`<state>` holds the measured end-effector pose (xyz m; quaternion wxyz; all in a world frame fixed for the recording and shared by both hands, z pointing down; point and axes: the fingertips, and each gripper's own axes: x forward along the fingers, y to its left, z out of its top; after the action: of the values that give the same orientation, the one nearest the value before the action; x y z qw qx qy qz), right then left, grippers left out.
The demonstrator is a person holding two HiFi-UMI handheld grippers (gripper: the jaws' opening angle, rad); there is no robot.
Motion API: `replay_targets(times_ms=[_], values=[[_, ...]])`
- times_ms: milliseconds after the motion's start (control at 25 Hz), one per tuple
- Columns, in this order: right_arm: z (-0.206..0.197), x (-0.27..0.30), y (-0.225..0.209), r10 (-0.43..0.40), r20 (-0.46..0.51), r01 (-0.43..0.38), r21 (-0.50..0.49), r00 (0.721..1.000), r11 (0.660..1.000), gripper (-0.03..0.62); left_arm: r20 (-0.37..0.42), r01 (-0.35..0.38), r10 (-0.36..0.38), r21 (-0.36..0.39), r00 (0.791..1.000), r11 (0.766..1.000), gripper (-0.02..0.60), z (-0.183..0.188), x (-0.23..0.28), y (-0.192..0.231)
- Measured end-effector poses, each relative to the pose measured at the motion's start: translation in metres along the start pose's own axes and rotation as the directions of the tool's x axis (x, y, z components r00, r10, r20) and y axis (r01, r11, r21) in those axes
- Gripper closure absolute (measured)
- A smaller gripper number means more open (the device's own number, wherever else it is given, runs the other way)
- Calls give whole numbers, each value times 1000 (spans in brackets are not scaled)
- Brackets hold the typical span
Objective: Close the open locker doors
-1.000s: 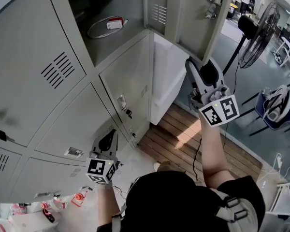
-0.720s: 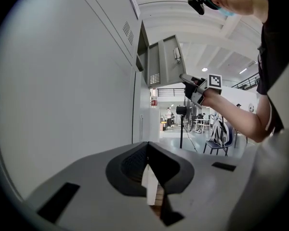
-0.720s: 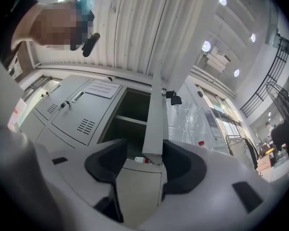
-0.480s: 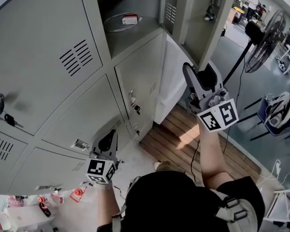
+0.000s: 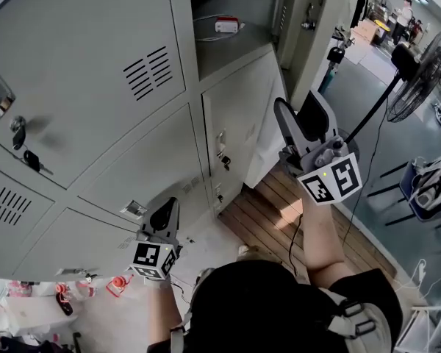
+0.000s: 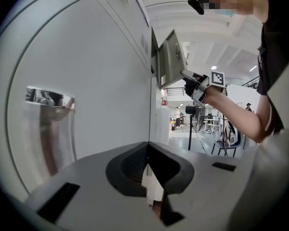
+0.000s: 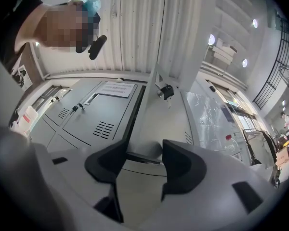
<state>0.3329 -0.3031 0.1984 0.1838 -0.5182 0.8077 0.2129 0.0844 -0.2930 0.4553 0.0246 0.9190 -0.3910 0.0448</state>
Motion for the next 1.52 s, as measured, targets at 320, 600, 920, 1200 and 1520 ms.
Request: replay_targets(times_ms=[320,600,920,1200,1520], values=[[-11,27,28,75,6,-75,6,997,997,361,2,-74,74,-12,997,997,572,-1,-19,19],[-19,50,40,129,26,-130,33,991,991,362,-6,-134,134,-14,991,991,572,-3,-31,32],[-28,71,50,186,53,-189,72,981,979,362,-7,-204,204,-11,979,979,572,-1,-41,43],[-37,86,55,231,66,-237,103,971,966,362,-6,-264,264,-12,965,965,572,0,-48,49],[-43,98,57,268,78,-276,133,960,952,365,-6,-319,319,-20,948,947,572,-2,-54,50]])
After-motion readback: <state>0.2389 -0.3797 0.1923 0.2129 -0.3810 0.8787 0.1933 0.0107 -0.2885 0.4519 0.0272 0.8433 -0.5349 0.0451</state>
